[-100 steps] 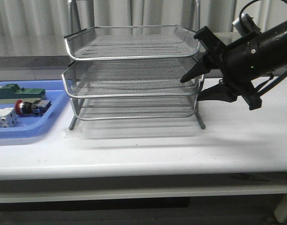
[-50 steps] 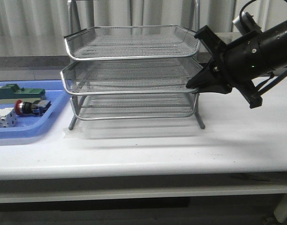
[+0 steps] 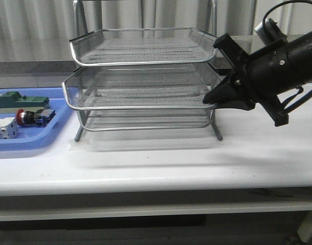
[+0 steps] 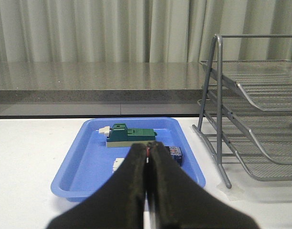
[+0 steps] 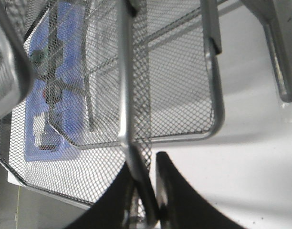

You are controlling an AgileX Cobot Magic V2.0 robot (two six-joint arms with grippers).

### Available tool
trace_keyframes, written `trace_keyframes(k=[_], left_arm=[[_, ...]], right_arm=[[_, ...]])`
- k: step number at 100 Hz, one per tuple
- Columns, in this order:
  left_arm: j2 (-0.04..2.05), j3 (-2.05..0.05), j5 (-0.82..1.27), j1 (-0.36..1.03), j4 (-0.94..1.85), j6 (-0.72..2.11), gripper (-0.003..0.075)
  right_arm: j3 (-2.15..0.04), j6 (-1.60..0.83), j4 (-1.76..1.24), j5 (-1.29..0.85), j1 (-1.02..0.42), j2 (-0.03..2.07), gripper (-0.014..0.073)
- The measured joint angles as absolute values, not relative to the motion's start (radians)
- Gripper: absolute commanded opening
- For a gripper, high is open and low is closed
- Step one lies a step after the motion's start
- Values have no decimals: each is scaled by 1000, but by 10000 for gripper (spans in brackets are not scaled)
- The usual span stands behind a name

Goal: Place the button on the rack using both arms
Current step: 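Pull the middle wire tray out toward the robot with the right gripper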

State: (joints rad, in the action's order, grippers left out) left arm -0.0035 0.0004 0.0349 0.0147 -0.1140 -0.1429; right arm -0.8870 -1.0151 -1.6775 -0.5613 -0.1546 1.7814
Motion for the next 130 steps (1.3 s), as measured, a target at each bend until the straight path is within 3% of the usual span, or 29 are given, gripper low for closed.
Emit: trace_keyframes(k=[89,99,118,130], left_arm=[[-3,0,35,15,-114,-143,-20],[-3,0,35,15,-114,-143,-20],[-3,0,35,15,-114,-143,-20],[-3,0,35,15,-114,-143,-20]], right_arm=[[-598,-1107,-1687,-606,-155,1575,12],[-594,-1109,-1687,-606,-155,1573,98],[-590,-1107,-1684,-606,-155,1572,432],[-582,-1111,-1666,-615,-155,1572,525]])
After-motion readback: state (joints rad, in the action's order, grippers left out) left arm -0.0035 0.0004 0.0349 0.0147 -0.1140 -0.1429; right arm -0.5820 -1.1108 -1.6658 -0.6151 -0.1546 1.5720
